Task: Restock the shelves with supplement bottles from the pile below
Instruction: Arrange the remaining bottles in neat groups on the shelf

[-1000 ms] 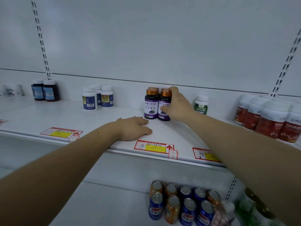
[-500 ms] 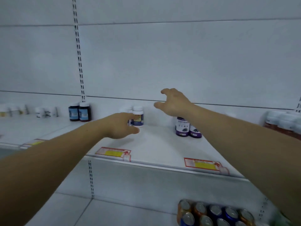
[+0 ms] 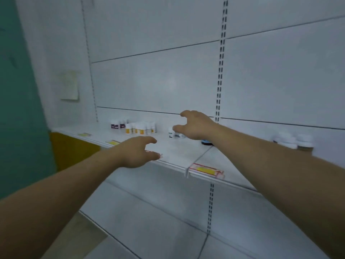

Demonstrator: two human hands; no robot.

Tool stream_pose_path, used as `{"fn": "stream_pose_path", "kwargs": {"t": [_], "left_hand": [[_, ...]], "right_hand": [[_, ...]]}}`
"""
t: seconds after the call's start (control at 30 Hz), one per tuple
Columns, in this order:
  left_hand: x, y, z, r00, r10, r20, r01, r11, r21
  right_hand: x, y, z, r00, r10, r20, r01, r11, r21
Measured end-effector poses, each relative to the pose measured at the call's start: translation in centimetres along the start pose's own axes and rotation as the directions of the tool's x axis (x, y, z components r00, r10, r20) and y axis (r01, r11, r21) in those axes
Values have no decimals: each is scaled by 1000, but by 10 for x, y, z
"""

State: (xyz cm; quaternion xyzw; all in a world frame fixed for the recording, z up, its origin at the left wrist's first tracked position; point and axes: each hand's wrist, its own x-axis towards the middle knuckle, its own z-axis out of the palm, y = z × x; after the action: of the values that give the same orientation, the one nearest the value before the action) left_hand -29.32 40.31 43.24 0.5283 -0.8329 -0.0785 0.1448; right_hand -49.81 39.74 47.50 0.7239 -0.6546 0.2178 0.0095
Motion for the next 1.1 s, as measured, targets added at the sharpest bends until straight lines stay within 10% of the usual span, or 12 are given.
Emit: {"fn": "stream_pose_path", "kwargs": {"t": [0.63,1.1], "left_hand": [[147,-268,-34,973,-219,-66,216,975,-50],[304,-426,-54,998,18,53,-20,1000,19]], "right_hand": [[284,-148,168,971,-210,118,220,972,-86],[408,-175,223,992,106,71,-95,984,-148]]}}
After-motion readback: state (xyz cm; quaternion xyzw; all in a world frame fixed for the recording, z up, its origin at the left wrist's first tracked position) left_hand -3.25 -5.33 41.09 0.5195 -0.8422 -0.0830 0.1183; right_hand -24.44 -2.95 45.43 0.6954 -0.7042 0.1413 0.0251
